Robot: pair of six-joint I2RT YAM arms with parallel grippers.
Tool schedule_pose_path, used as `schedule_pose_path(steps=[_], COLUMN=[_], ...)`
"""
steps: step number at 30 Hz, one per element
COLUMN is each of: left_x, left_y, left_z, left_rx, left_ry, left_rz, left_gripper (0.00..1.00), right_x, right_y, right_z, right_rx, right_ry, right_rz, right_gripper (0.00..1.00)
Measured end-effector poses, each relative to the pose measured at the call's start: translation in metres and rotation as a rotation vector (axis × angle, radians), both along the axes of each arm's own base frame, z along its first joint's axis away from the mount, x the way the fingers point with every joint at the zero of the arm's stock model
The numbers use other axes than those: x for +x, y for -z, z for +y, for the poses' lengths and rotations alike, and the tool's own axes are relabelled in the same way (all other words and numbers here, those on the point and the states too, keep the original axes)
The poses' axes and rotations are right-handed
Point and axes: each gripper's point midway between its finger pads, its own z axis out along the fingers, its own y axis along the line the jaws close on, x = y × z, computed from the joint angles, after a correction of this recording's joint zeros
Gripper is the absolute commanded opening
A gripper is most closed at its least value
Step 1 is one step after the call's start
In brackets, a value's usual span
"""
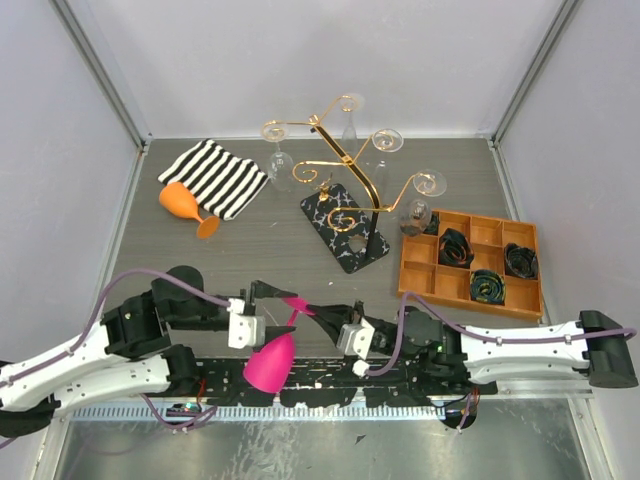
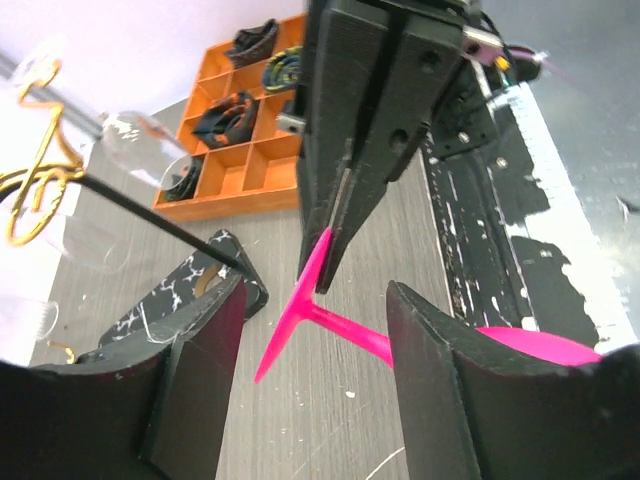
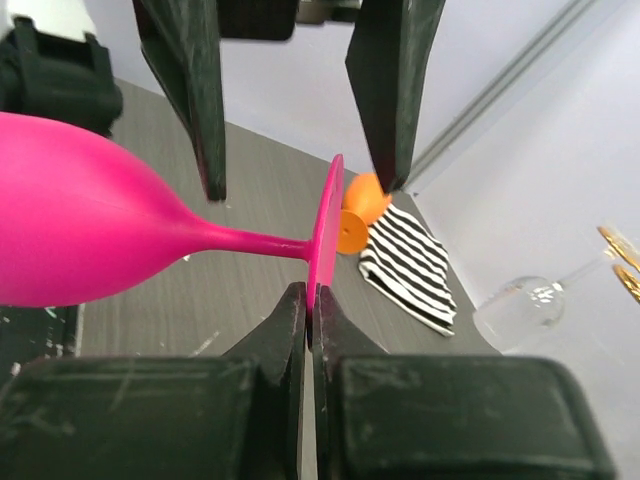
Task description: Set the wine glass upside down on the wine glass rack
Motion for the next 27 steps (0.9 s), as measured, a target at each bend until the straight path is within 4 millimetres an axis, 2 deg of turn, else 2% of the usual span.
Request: schedule_pose_path(steps=[5,11,20,27], left_x=[0.019,0.046,0.058,0.063], left_y=[-0.014,-0.003,0.002,0.011], left_z=[0.004,0.007,0.006,-0.004], left_rx=[-0.071,-0.078,-0.189,-0.261], left_ry=[-0.166,-0.396,-0.551,-0.610], left_rz=[0.099,0.269,0.503,0.650], left_gripper=[0.64,0.64,0.61,0.59], right_x=[0.017,0.039,0.053,0.056], right_y=[0.006,0.010,-0.010,-0.017], right_z=[-0.017,-0.041,-0.057,-0.053], right_rx=[-0.063,-0.136,-0.154,-0.153], right_ry=[0.108,0.257,0.352,0.371], right_rz=[-0.044,-0.105,-0.202,-0.260], right_gripper=[0.01,0.01,0.01,0.01])
